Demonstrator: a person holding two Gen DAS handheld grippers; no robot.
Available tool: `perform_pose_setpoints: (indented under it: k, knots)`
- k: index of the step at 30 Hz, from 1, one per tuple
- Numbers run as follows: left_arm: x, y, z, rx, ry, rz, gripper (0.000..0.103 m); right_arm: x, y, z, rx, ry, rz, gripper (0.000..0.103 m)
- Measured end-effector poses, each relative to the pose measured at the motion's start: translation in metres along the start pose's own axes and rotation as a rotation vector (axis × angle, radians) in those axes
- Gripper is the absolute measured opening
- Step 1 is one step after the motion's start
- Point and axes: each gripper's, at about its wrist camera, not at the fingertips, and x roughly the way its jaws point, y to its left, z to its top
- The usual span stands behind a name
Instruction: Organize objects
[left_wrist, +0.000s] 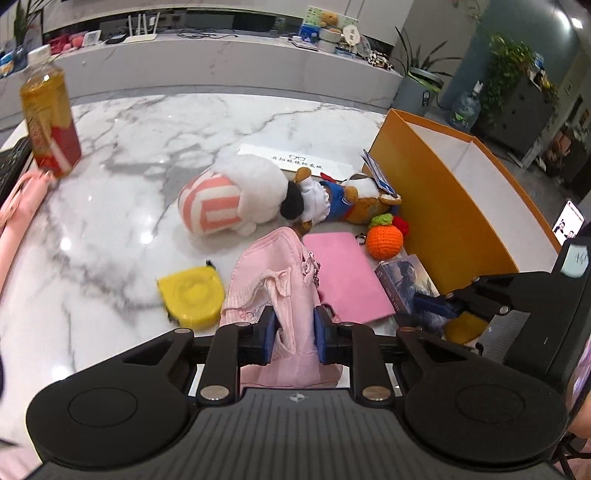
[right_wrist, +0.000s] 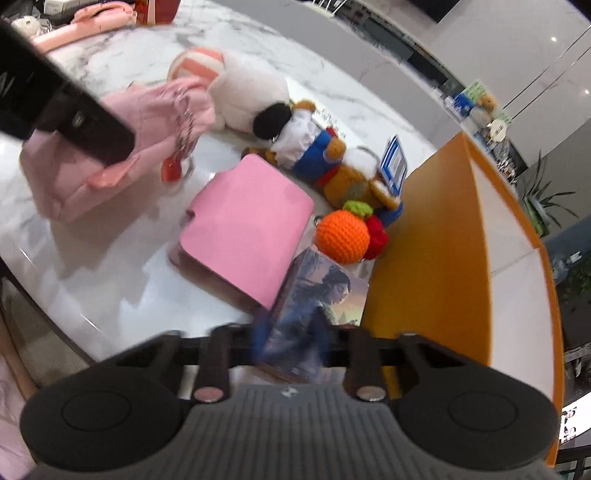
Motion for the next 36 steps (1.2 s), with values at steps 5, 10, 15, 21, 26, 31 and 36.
perform_pose_setpoints:
  k: [5, 10, 15, 21, 26, 31, 36]
  knots:
    - [-0.001, 0.003, -0.011, -0.025, 0.008, 0.019, 0.025, -0.009, -0.008, 0.001, 0.056, 0.002, 0.056, 0.0]
    - [-0.004, -0.001, -0.015, 0.014, -0.009, 0.084, 0.025, -0.007, -0.009, 0.005, 0.048, 0.007, 0.038, 0.032]
    - [-0.005, 0.001, -0.018, 0.026, -0.01, 0.104, 0.026, -0.001, 0.001, 0.013, -0.006, 0.006, -0.047, 0.062]
    - [-0.007, 0.011, -0.019, -0.002, -0.009, 0.05, 0.031, 0.007, 0.002, 0.012, 0.188, 0.06, -0.108, 0.064]
    - [-0.002, 0.01, -0.018, 0.021, -0.006, 0.028, 0.032, -0.009, 0.009, -0.006, 0.421, -0.042, -0.184, 0.068]
    - [0.001, 0.009, -0.017, 0.032, 0.001, 0.009, 0.033, -0.001, 0.007, -0.01, 0.473, -0.023, -0.189, 0.065]
    - [0.004, 0.008, -0.017, 0.02, 0.009, -0.004, 0.035, 0.013, -0.013, -0.018, 0.512, 0.035, -0.164, 0.079]
